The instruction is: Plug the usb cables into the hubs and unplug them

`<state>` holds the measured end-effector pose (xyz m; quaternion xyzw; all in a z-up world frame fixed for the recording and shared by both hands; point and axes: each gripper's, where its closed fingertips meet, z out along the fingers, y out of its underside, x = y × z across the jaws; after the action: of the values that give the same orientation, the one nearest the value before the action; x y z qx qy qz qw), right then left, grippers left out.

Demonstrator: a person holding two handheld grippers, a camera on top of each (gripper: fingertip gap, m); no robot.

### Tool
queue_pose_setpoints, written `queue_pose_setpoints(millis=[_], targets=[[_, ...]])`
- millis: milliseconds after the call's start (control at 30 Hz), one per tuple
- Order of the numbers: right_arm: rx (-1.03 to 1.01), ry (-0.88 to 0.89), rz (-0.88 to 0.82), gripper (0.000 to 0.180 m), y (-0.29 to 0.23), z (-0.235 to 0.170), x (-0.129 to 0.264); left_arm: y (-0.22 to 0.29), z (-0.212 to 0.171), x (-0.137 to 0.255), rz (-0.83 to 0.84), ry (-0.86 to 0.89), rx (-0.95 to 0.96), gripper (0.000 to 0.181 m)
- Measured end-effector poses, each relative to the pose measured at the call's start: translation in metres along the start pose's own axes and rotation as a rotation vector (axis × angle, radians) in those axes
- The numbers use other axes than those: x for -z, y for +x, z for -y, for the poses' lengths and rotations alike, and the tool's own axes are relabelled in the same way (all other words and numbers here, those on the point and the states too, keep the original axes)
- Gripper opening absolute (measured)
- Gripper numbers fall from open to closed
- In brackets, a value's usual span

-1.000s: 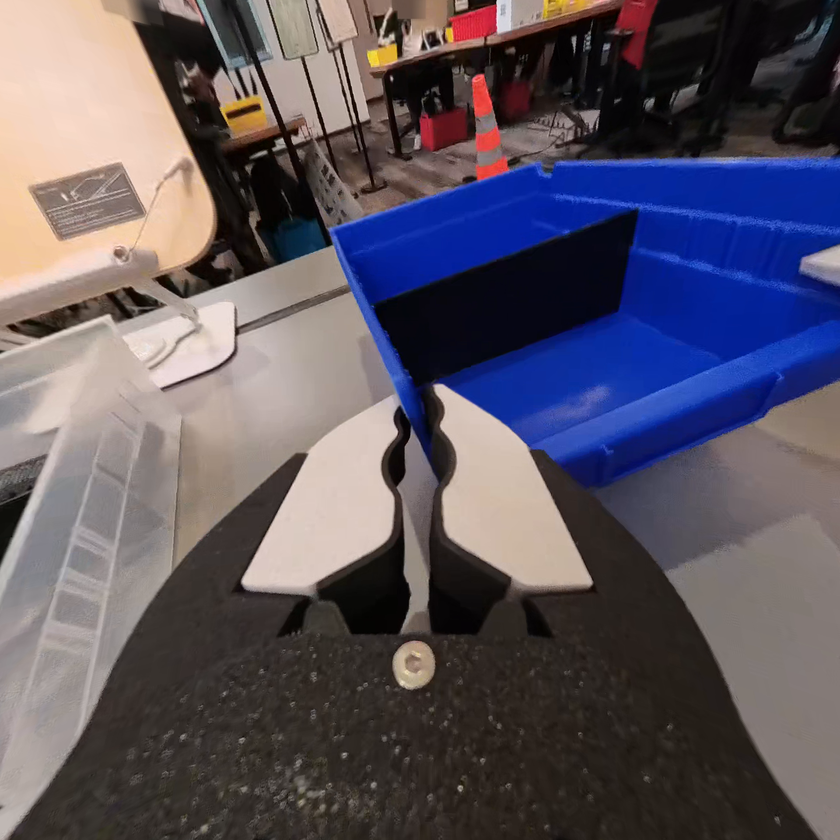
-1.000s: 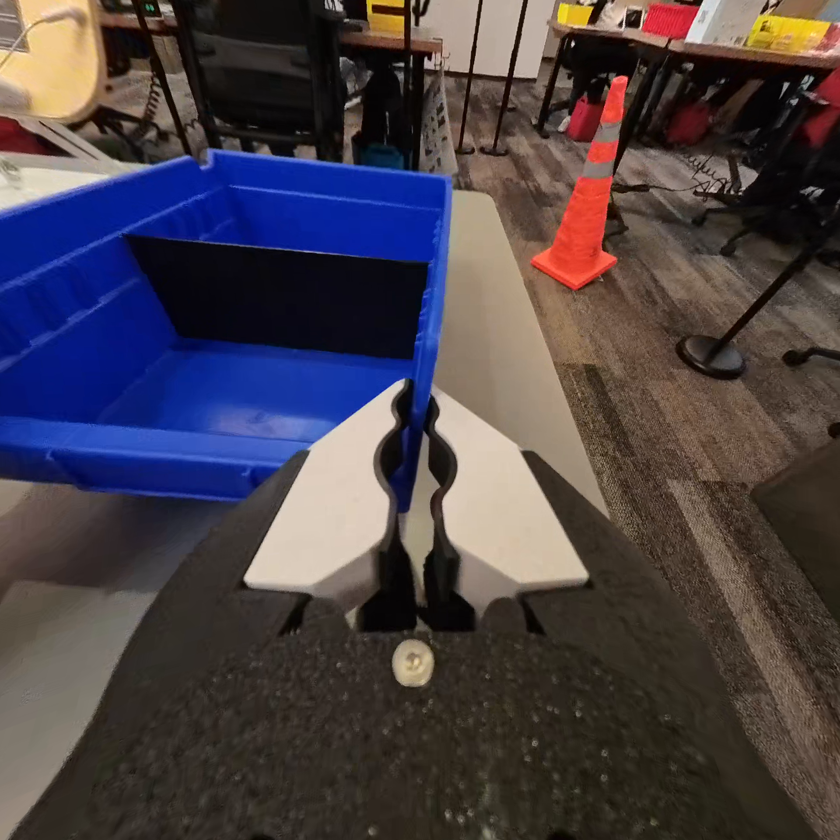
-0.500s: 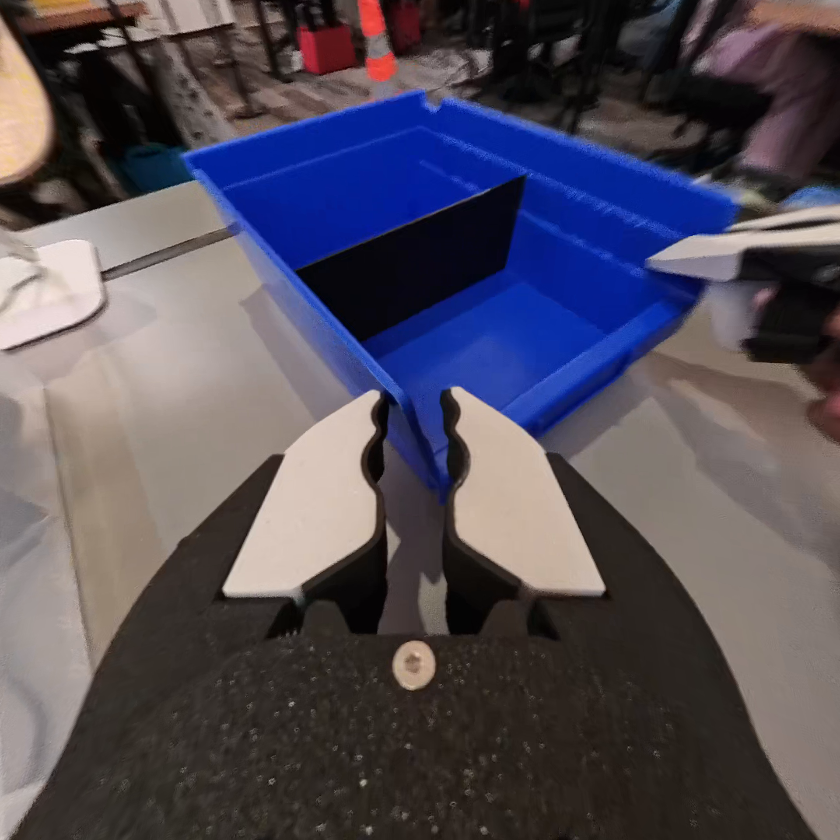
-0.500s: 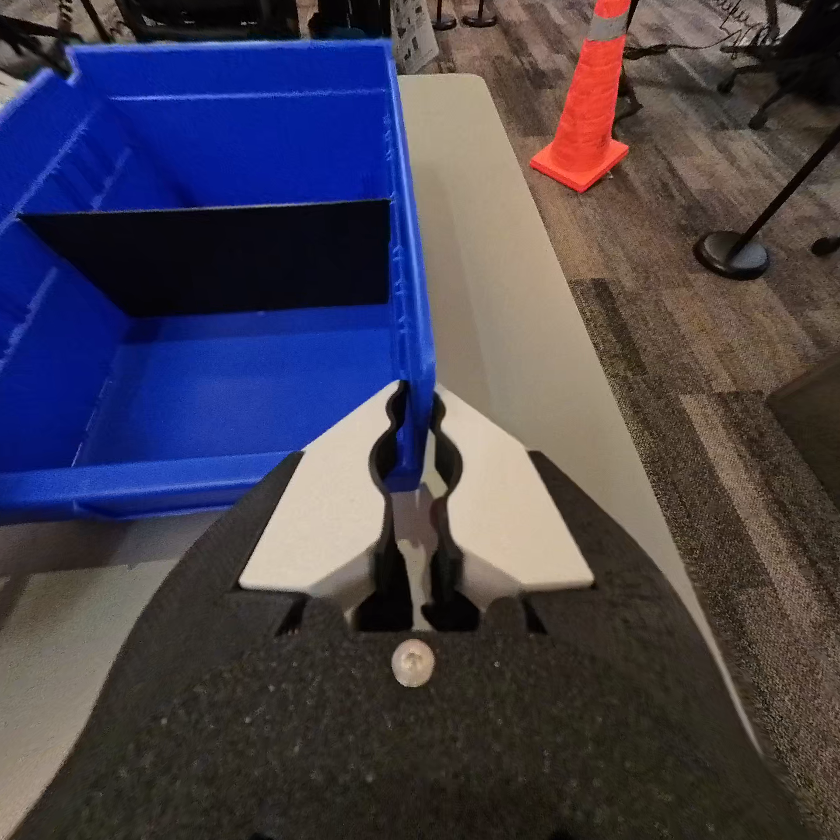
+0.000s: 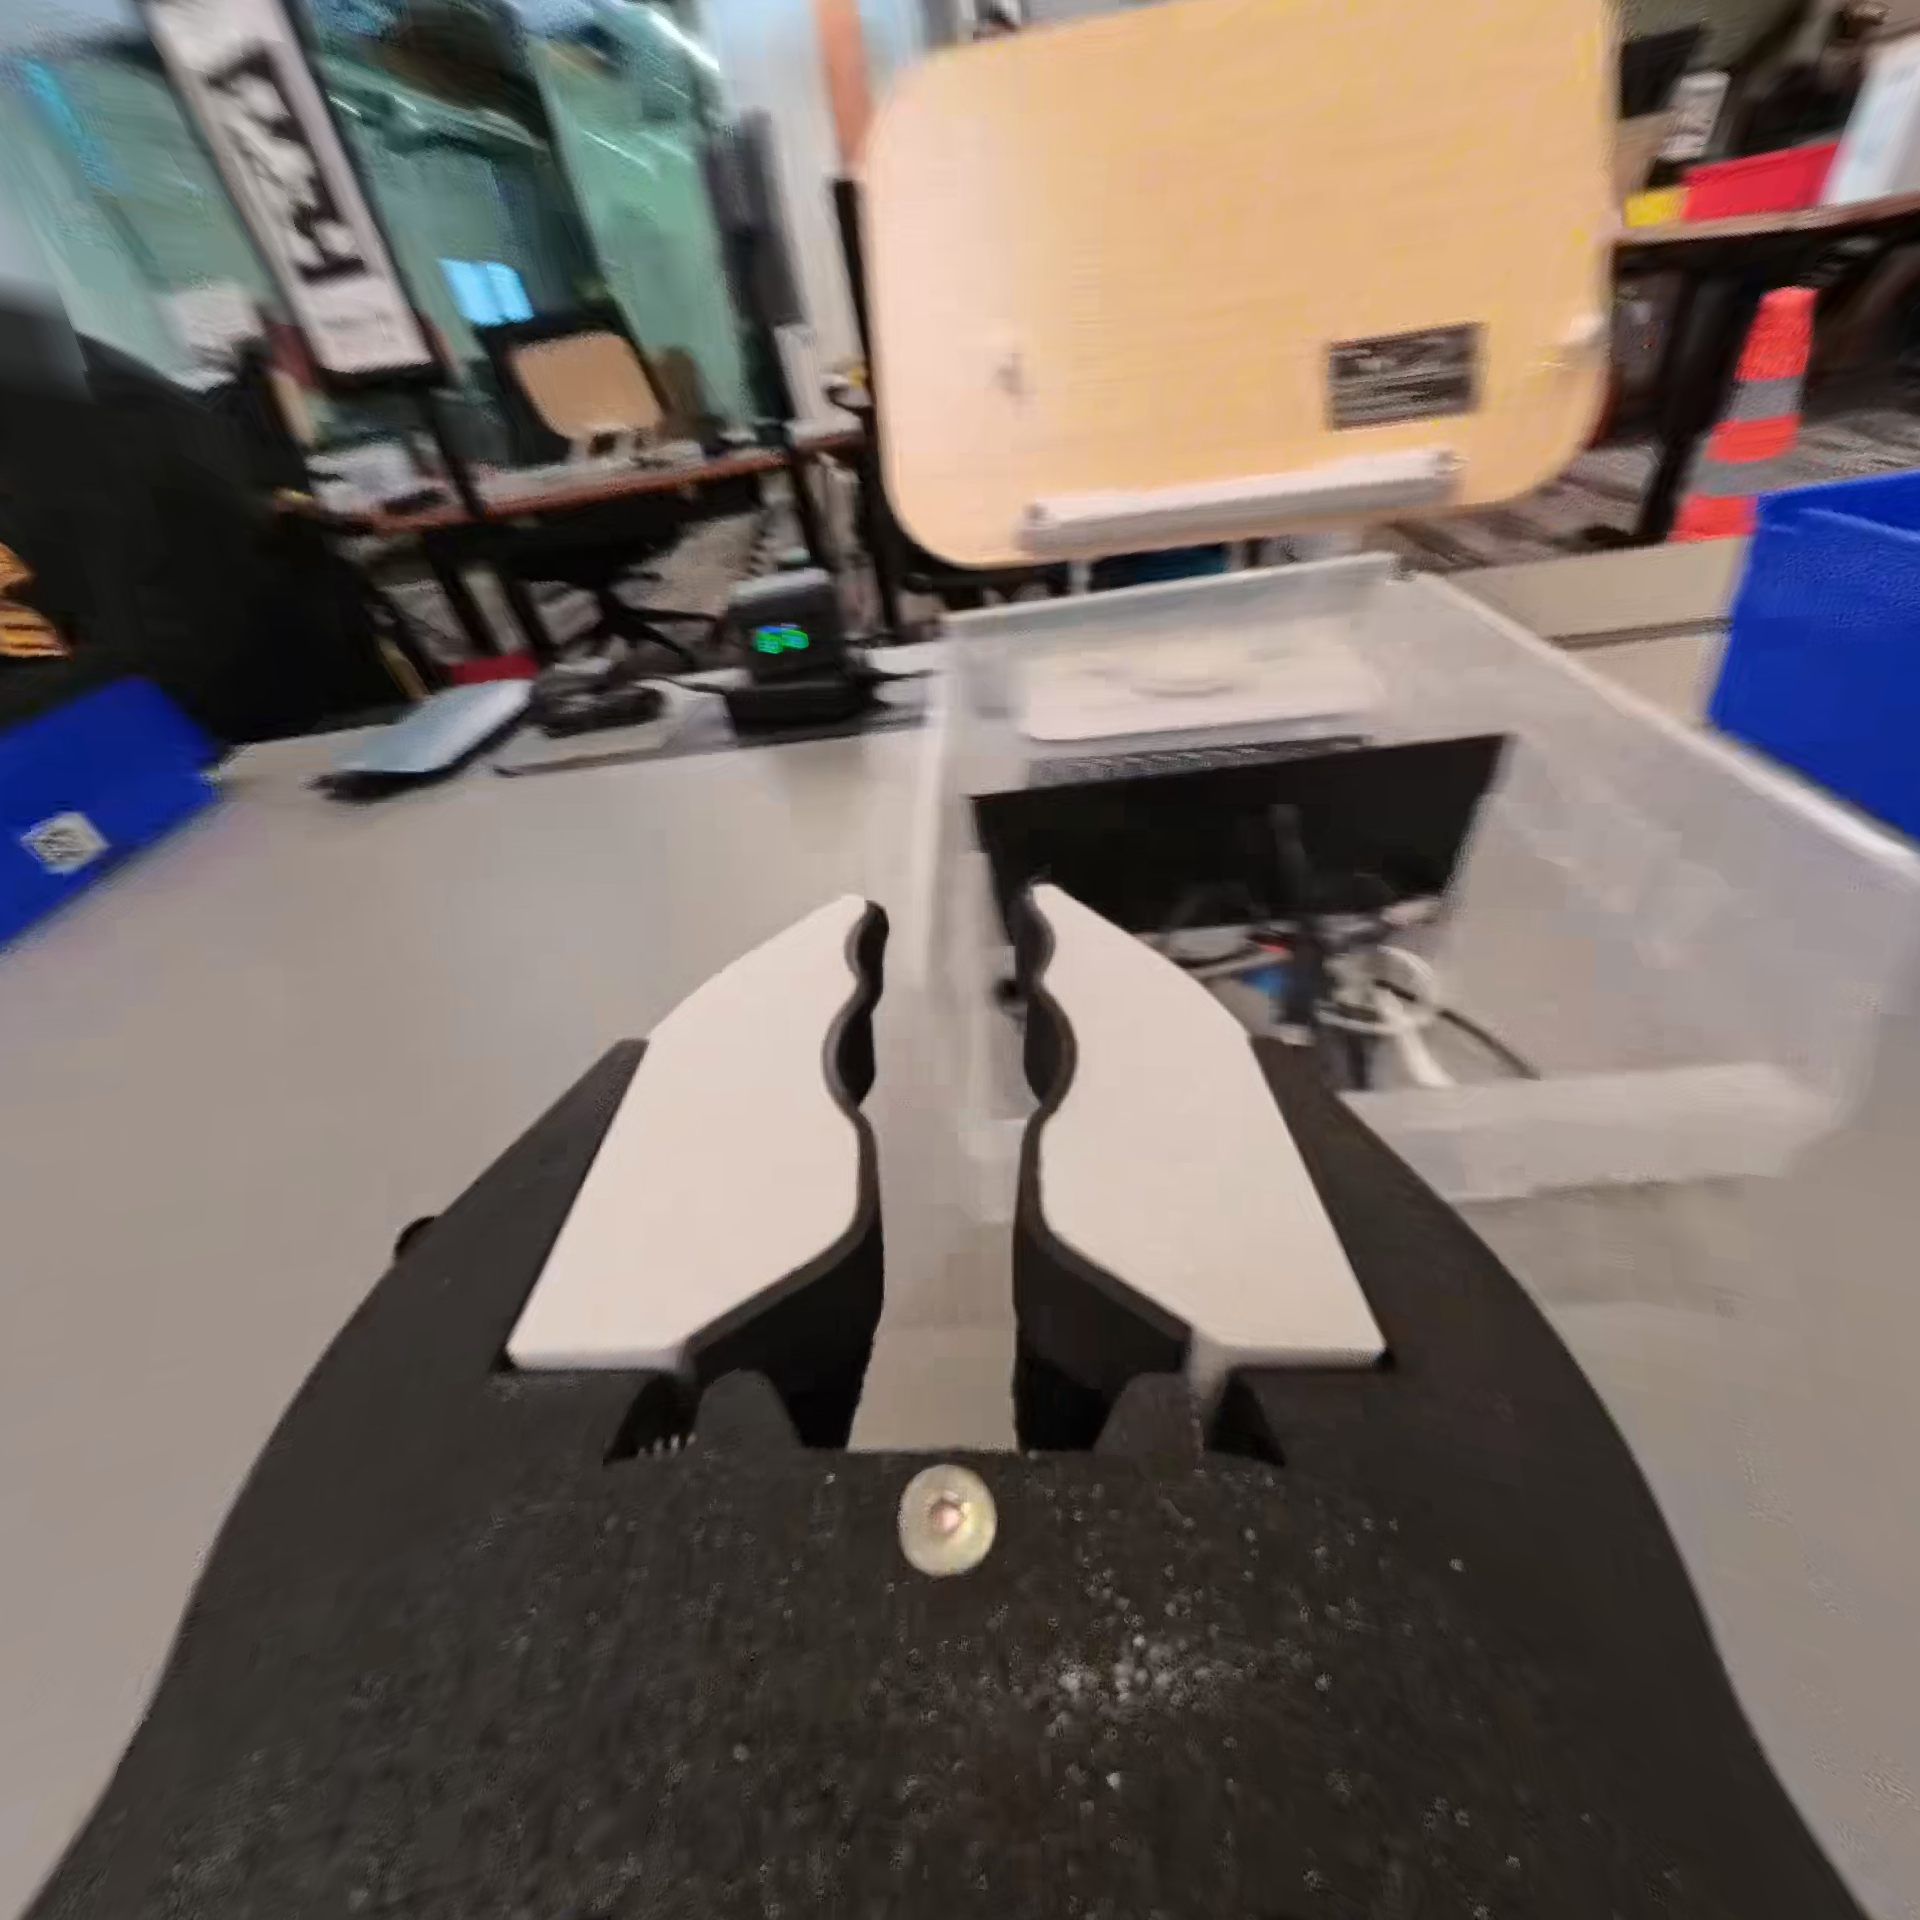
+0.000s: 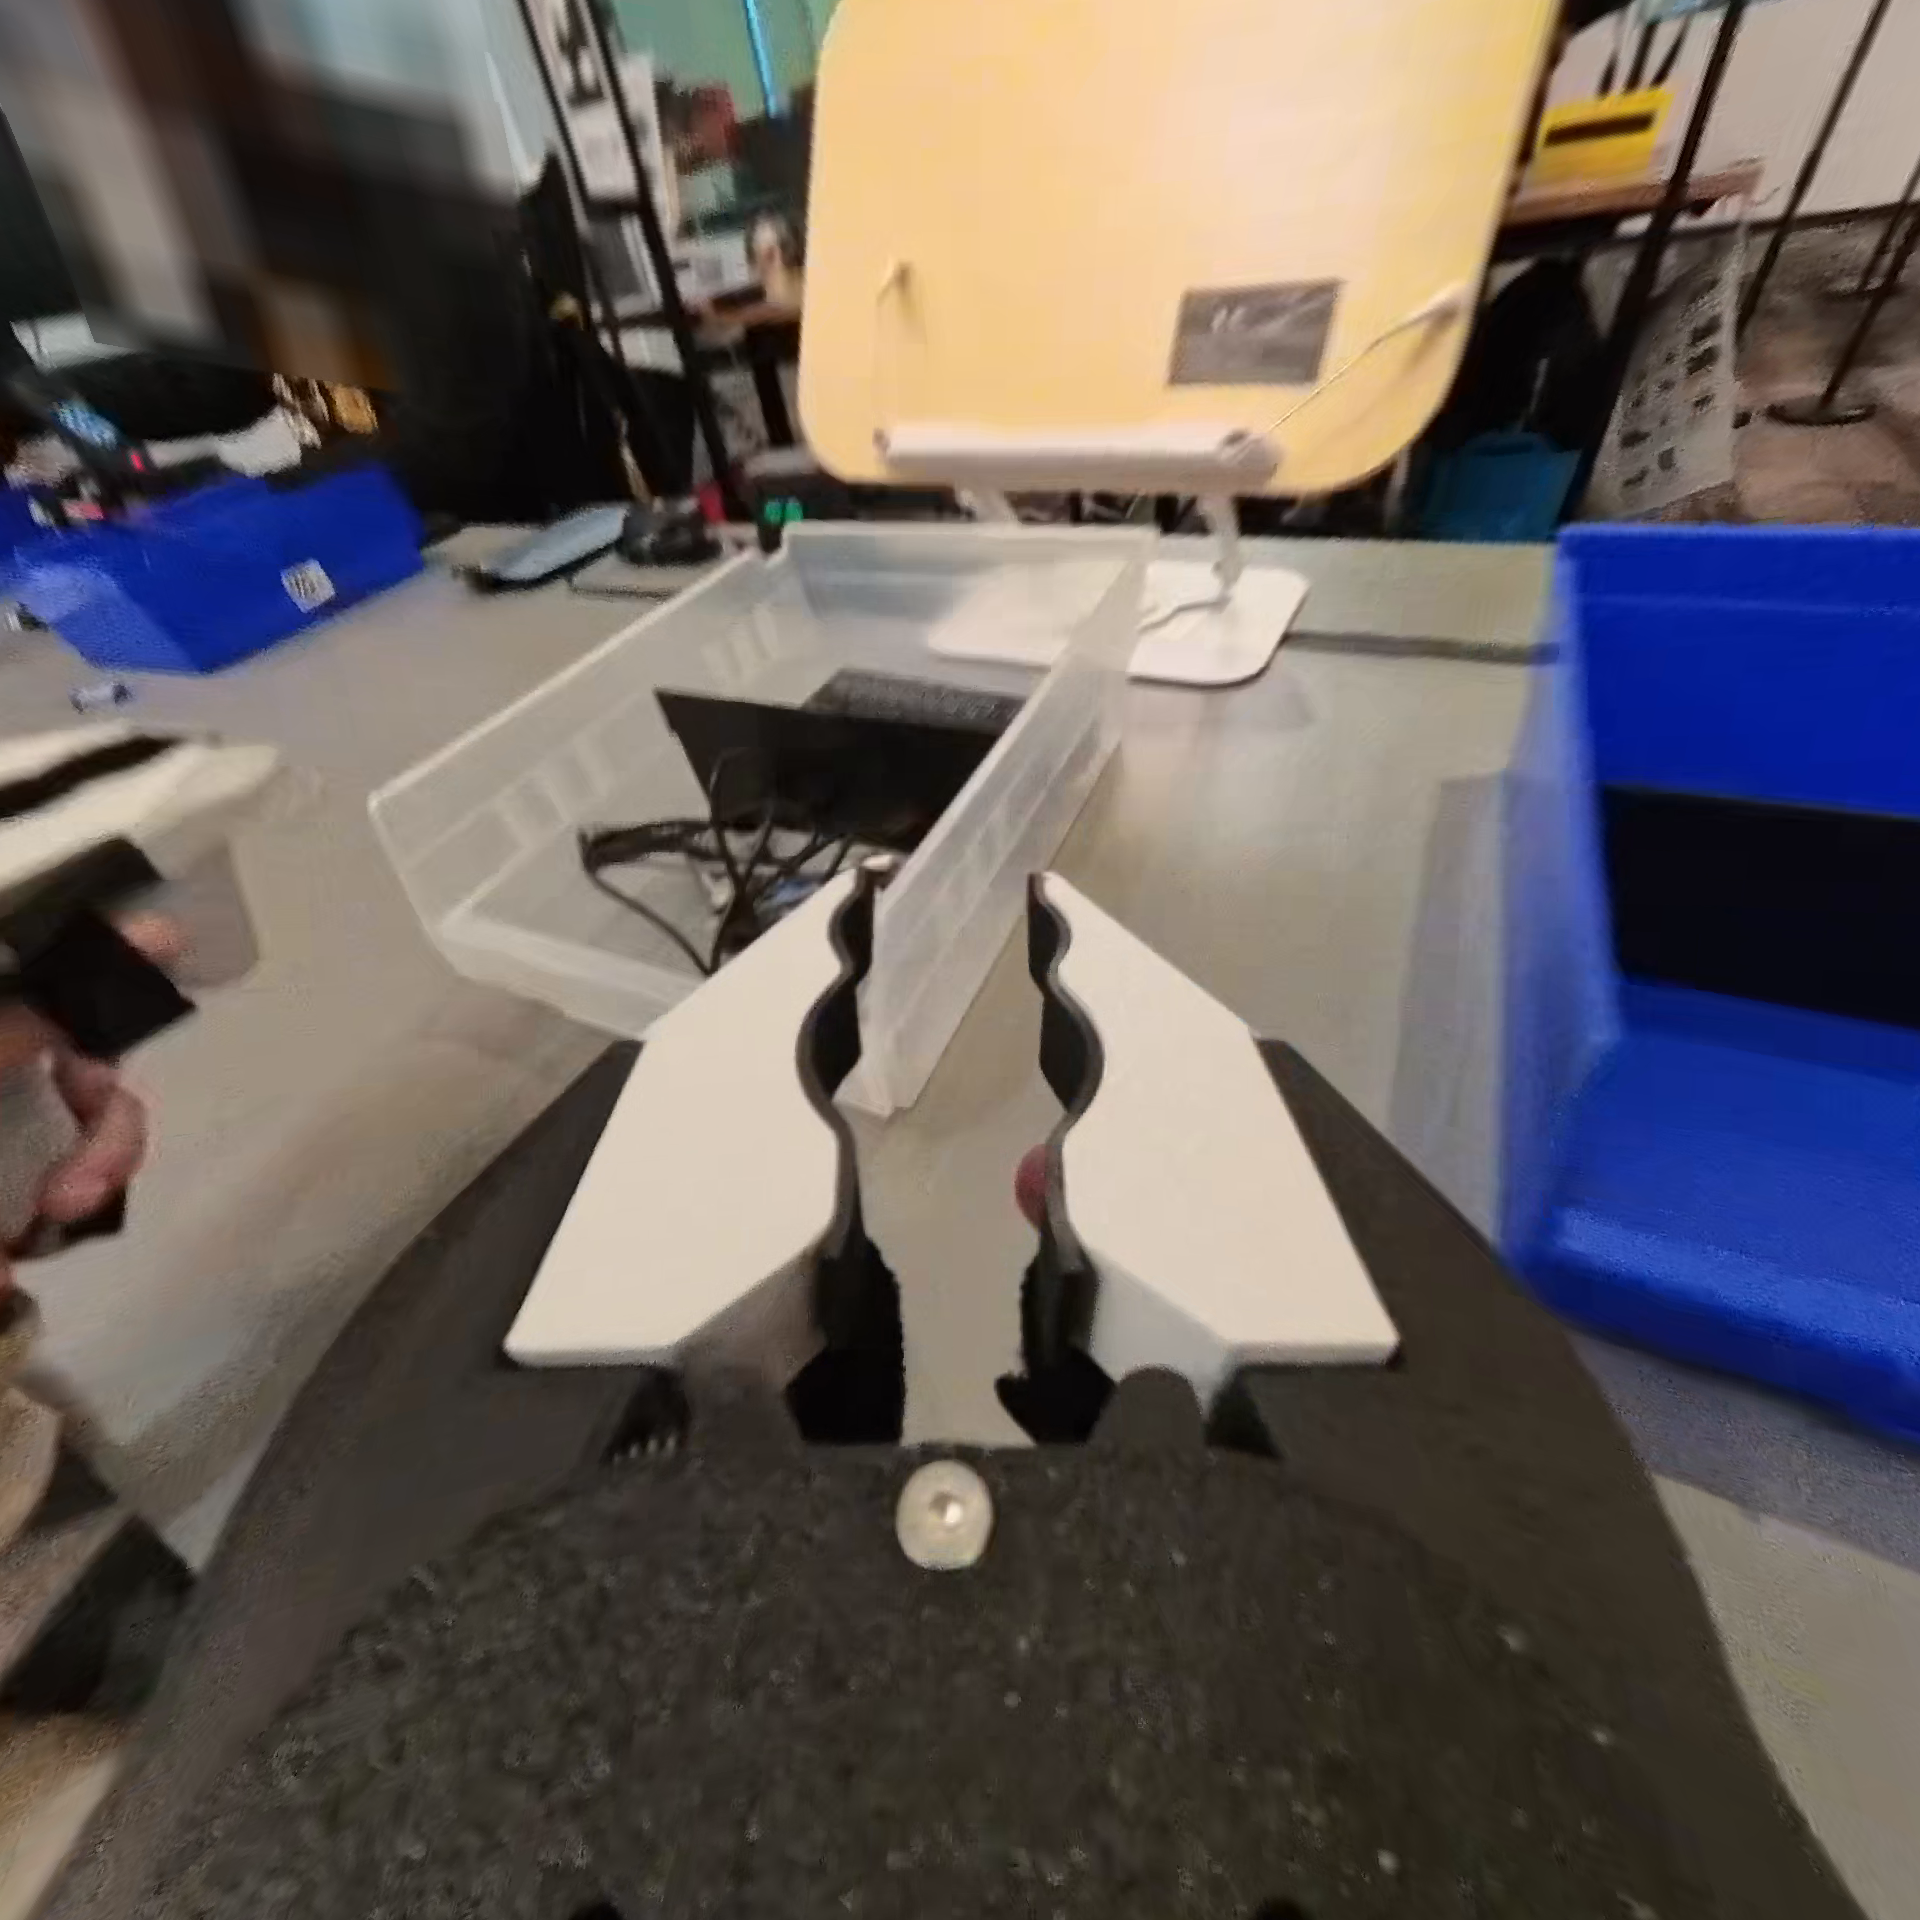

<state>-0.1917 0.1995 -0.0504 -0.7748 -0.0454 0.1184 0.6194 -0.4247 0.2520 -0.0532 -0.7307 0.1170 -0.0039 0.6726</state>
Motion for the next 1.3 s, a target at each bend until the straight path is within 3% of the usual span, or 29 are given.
queue_pose_setpoints(millis=[67, 200, 267, 300, 367, 400, 567, 767, 933, 1067, 1167, 1300], targets=[[0.084, -0.065, -0.045, 0.038, -0.021, -0.026, -0.028, -0.017, -0.01, -0.017, -0.013, -0.072, 0.022, 0.028], [0.127, -0.117, -0.19, 0.042, -0.016, -0.047, -0.07, 0.007, -0.044, -0.034, -0.252, -0.181, 0.061, 0.049], [0.117, -0.161, -0.242, 0.041, -0.007, -0.059, -0.086, 0.014, -0.056, -0.039, -0.285, -0.242, 0.067, 0.046], [0.121, -0.213, -0.255, 0.04, -0.004, -0.069, -0.094, 0.014, -0.06, -0.044, -0.276, -0.257, 0.068, 0.037], [0.103, -0.206, -0.263, 0.017, -0.004, -0.07, -0.101, 0.015, -0.064, -0.055, -0.272, -0.27, 0.075, 0.009], [0.139, -0.202, -0.304, 0.004, 0.0, -0.067, -0.101, 0.013, -0.064, -0.061, -0.255, -0.268, 0.076, 0.005], [0.131, -0.19, -0.311, 0.002, -0.016, -0.058, -0.103, -0.006, -0.051, -0.066, -0.209, -0.178, -0.036, 0.005], [0.217, -0.115, -0.292, 0.004, -0.089, -0.033, -0.138, -0.088, -0.047, -0.073, -0.185, -0.166, -0.008, 0.004], [0.229, -0.143, -0.221, 0.004, -0.168, -0.041, -0.19, -0.178, -0.058, -0.076, -0.125, -0.172, -0.015, 0.004], [0.254, -0.14, -0.163, 0.006, -0.217, -0.048, -0.216, -0.231, -0.074, -0.078, -0.136, -0.155, 0.117, 0.004], [0.384, -0.192, -0.104, 0.01, -0.243, -0.069, -0.226, -0.257, -0.095, -0.08, -0.1, -0.197, 0.209, 0.003], [0.413, -0.241, 0.007, 0.015, -0.253, -0.076, -0.211, -0.259, -0.1, -0.078, -0.082, -0.248, 0.249, 0.003]])
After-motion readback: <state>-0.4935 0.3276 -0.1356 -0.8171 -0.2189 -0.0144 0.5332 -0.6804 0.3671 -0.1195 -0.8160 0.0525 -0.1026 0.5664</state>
